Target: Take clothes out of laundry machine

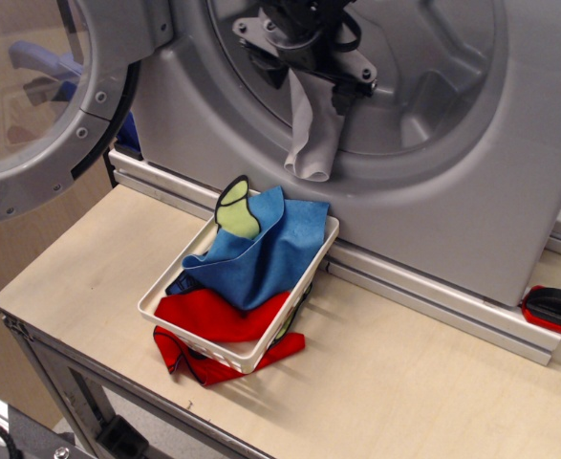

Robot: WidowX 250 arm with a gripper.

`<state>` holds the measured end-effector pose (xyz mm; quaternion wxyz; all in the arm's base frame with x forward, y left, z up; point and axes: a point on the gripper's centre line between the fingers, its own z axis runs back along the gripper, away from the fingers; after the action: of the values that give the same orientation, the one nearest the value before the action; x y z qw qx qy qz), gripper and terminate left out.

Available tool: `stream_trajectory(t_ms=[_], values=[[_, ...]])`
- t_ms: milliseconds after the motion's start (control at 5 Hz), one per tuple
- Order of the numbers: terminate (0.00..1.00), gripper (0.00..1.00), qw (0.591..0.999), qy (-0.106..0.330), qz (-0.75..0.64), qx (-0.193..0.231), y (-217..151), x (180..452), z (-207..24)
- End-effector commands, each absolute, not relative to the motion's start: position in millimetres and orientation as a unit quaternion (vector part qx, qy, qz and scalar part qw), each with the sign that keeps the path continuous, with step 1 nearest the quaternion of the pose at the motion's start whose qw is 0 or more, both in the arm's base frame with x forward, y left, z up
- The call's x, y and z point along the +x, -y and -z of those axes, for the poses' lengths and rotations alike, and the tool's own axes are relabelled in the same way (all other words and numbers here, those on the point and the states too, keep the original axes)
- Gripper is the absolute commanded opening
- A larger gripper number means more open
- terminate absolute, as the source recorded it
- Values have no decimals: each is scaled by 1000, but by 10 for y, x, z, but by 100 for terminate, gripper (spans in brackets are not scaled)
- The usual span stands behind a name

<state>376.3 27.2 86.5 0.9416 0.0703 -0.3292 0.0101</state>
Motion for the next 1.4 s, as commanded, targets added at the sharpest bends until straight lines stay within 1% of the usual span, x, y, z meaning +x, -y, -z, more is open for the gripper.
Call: stream_trajectory(t_ms=[0,200,400,600,800,1000,1200], values=[[0,100,939,337,-32,58,-307,4000,-787],[0,100,950,302,-40,64,-397,3977,-617],[0,100,948,308,-28,74,-446,3992,-500],[0,100,943,322,-26,75,-447,3989,-435],[0,0,943,322,-21,80,-442,3993,-432],[0,0,939,335,-2,78,-438,3964,-420],[0,0,940,332,13,78,-433,3948,-451]])
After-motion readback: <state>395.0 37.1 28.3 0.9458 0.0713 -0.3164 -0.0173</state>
